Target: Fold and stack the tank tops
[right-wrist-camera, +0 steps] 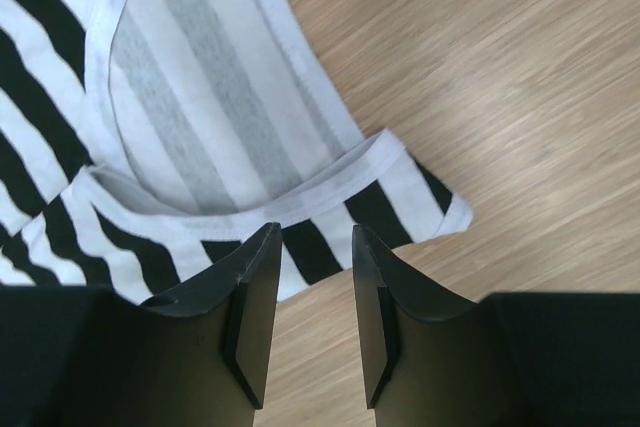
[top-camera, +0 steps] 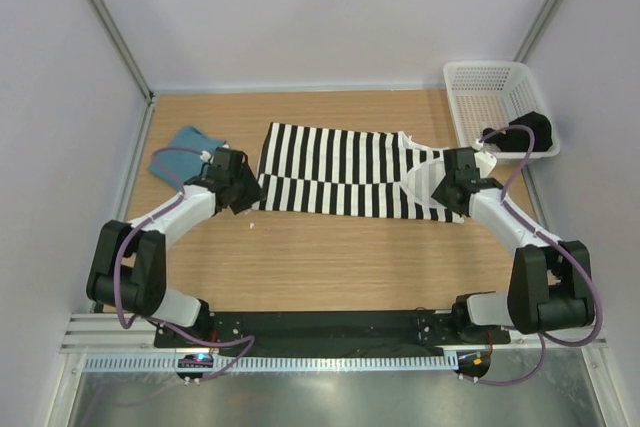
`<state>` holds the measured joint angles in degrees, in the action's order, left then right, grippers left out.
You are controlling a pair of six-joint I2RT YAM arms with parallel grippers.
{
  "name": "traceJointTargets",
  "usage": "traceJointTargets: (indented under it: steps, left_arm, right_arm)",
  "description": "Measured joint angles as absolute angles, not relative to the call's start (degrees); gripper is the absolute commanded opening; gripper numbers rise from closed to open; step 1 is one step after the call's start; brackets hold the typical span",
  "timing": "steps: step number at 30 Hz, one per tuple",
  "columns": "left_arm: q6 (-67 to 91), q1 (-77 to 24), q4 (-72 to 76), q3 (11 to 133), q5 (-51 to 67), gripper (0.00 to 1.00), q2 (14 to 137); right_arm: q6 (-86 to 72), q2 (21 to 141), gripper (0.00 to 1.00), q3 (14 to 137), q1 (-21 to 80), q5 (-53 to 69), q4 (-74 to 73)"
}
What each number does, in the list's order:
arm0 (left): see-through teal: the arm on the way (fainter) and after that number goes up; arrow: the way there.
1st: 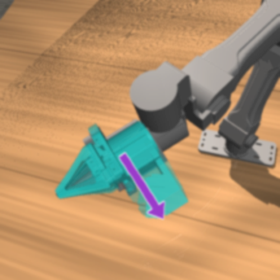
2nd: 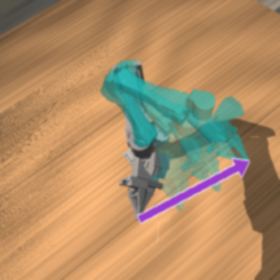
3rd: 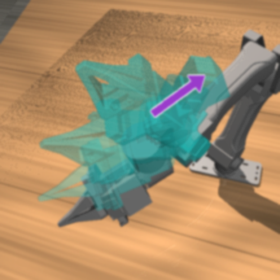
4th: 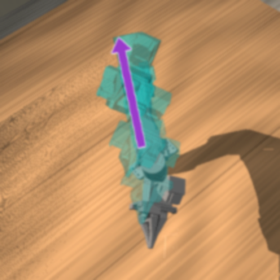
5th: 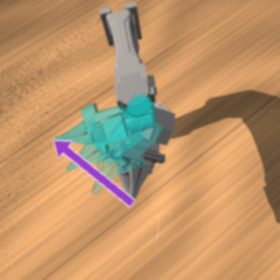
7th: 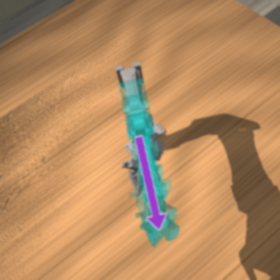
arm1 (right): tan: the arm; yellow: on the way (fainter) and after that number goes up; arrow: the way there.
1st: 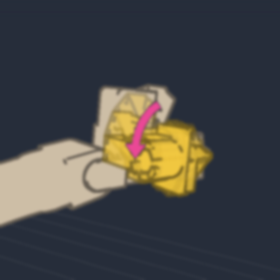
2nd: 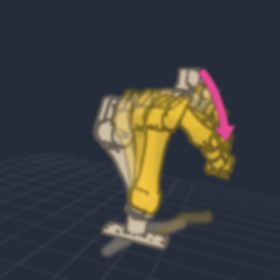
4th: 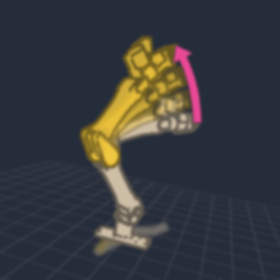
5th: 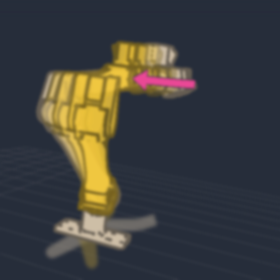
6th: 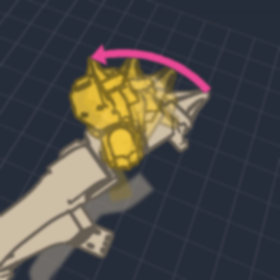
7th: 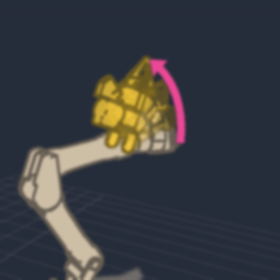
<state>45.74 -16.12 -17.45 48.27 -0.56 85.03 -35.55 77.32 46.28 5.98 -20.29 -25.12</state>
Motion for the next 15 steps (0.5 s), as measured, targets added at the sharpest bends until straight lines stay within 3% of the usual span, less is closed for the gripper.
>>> traceJointTargets:
  steps: [7, 15]
  left_arm:
    - [48.05, -16.12, -17.56, 44.95, -2.39, 0.46, 82.96]
    - [52.77, -16.10, -14.83, 42.83, -1.41, 0.41, 84.99]
  right_arm:
    - [-44.84, 71.81, 0.40, 35.27, 5.98, -11.25, -18.59]
    - [-54.04, 73.23, 0.40, 31.42, 6.00, -4.86, -10.55]
